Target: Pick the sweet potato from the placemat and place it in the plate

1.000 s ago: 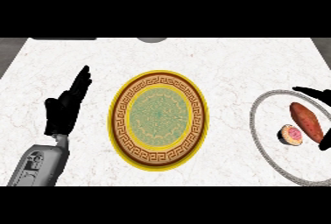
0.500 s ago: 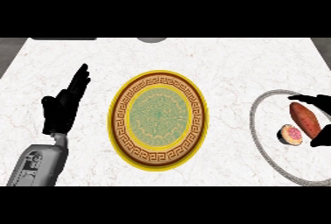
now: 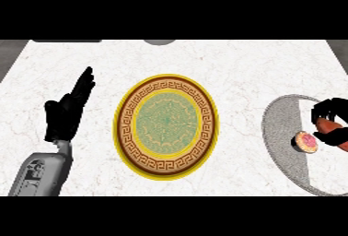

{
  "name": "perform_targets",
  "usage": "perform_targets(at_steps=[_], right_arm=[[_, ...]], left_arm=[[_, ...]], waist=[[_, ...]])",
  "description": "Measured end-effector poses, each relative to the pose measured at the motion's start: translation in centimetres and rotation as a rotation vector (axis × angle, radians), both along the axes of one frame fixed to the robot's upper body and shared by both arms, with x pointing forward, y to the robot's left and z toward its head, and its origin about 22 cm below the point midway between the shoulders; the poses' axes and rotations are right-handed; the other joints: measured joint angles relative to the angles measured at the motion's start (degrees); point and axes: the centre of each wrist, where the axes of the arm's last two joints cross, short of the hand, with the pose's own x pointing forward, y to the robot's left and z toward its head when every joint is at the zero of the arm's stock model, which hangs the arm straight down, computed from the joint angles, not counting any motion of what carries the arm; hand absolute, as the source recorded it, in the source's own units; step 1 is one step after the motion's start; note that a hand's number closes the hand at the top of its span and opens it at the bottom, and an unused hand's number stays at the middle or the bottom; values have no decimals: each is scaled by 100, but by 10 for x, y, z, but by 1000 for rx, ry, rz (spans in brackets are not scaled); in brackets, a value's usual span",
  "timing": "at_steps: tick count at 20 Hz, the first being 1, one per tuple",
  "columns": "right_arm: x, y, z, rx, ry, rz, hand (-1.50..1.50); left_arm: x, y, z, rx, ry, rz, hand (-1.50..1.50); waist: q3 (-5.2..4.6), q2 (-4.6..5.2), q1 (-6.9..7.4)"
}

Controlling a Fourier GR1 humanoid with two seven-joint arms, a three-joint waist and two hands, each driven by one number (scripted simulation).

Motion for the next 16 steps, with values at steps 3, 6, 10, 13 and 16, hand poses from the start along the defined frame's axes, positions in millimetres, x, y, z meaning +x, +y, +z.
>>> perform_targets(at_steps=[3, 6, 10, 13, 16], right_arm=[[-9, 21, -9, -32, -23, -37, 150], [-19, 48, -20, -71, -74, -93, 150], [-39, 81, -19, -73, -165, -152, 150], [-53, 106, -4, -34, -310, -169, 150], [-63, 127, 25, 24, -490, -157, 150]], left_arm=[[-4, 6, -2, 4, 10, 23, 0], [-10, 12, -9, 7, 24, 48, 0], [-13, 19, -10, 9, 25, 66, 0], [-12, 17, -11, 3, 24, 73, 0], [-12, 18, -12, -2, 29, 70, 0]], waist=[[-17, -53, -129], [-52, -117, -273], [-43, -137, -369], [-30, -132, -410], [-23, -126, -405]])
